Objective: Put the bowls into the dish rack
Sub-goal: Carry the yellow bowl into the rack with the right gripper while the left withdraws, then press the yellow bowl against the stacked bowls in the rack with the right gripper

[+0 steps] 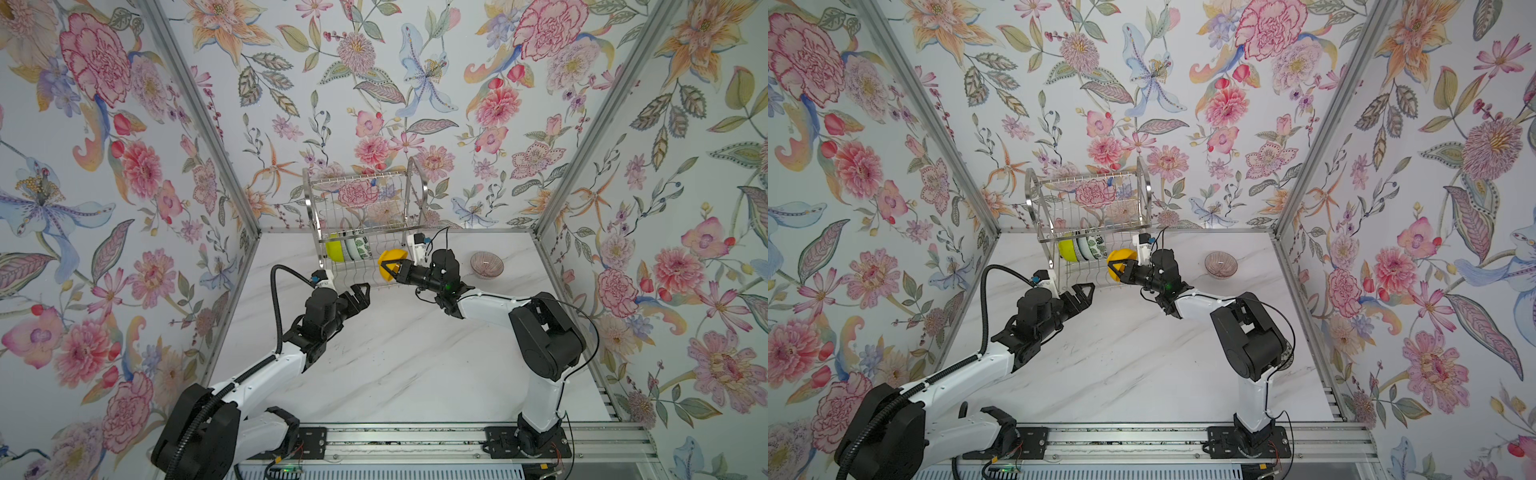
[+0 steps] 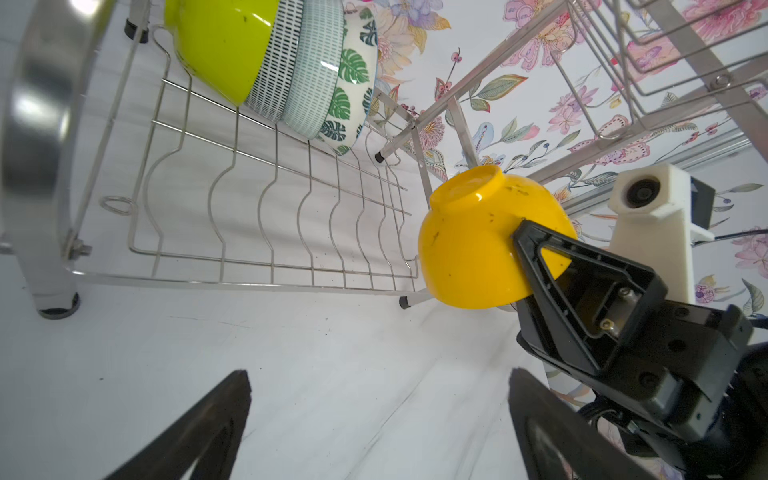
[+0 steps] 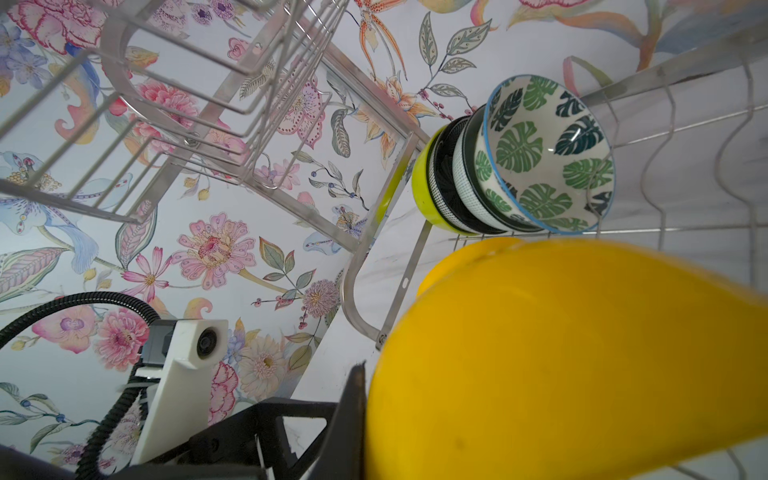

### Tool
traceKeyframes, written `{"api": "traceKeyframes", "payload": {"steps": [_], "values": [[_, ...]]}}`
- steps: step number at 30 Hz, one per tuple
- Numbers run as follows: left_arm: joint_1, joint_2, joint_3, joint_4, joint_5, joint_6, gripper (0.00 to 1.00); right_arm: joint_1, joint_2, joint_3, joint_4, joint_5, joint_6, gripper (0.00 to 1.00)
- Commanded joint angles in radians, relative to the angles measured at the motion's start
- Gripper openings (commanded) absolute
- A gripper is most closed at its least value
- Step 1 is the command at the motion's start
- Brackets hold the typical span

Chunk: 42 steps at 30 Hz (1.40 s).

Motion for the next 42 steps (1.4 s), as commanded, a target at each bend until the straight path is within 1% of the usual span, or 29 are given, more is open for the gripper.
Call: {"api": "traceKeyframes", "payload": {"steps": [1,5,15,18,24,34,42], "values": [[0.033,-0.033,-0.019,-0.019,0.045,0.025,0.99,0.021,0.032,0.063,0.043,0.018,-0.041,0.0],[0.078,-0.068,-0.035,-0.055,0.08,0.041,0.99,0.047,0.087,0.117,0.037,0.013,-0.04,0.0],[0.241,-0.169,-0.099,-0.131,0.194,0.033,0.99,0.111,0.215,0.268,-0.007,-0.017,-0.038,0.0],[0.301,-0.182,-0.128,-0.126,0.247,0.012,0.99,0.129,0.253,0.321,-0.028,-0.029,-0.035,0.0],[0.394,-0.213,-0.187,-0.118,0.308,-0.009,0.99,0.16,0.322,0.41,-0.057,-0.041,-0.029,0.0],[0.456,-0.298,-0.261,-0.142,0.363,-0.025,0.99,0.19,0.438,0.553,-0.092,-0.053,-0.015,0.0],[0.495,-0.333,-0.268,-0.184,0.384,-0.008,0.99,0.202,0.512,0.638,-0.116,-0.074,-0.005,0.0]]}}
